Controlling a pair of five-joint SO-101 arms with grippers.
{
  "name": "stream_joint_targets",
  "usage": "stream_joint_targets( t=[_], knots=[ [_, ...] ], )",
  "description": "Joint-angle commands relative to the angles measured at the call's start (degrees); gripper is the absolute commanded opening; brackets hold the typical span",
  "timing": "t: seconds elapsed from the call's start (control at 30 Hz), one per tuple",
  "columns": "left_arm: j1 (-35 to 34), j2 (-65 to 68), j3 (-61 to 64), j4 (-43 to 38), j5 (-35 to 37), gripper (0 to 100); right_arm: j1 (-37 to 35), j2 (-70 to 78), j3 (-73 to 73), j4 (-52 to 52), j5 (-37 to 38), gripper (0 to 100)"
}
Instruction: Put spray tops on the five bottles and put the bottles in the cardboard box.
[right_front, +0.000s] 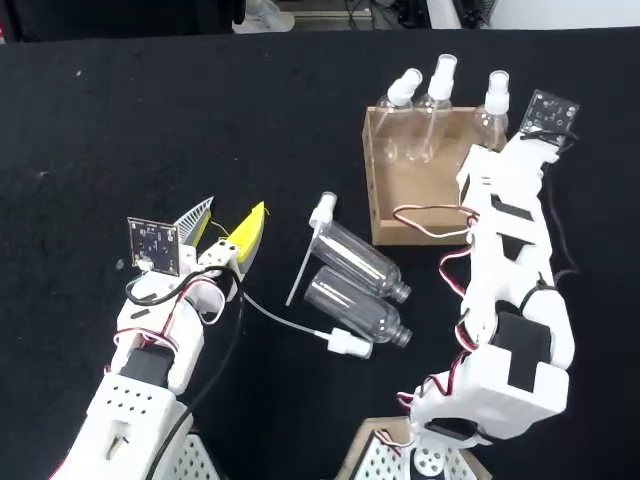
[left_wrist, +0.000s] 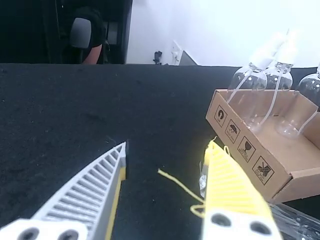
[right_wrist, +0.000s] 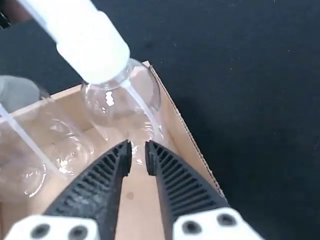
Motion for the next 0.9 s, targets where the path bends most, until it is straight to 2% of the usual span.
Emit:
stream_joint_targets(
  t=[0.0, 0.3, 0.6, 0.87],
  knots=[
    [0.22, -0.97, -0.66, -1.23, -0.44, 25, -0.79, -1.01, -0.92, 0.62, -0.09, 1.1],
    [0.22, -0.97, -0.75, -1.23, -0.44, 25, -0.79, -1.45, -5.67, 13.8, -0.09, 1.1],
    [0.22, -0.97, -0.75, -1.14, -0.44, 25, -0.62, 6.55, -10.33, 14.33, 3.96, 1.1],
    [0.22, -0.97, -0.75, -1.23, -0.44, 25, -0.97, 5.58, -9.19, 13.89, 4.04, 1.1]
  ],
)
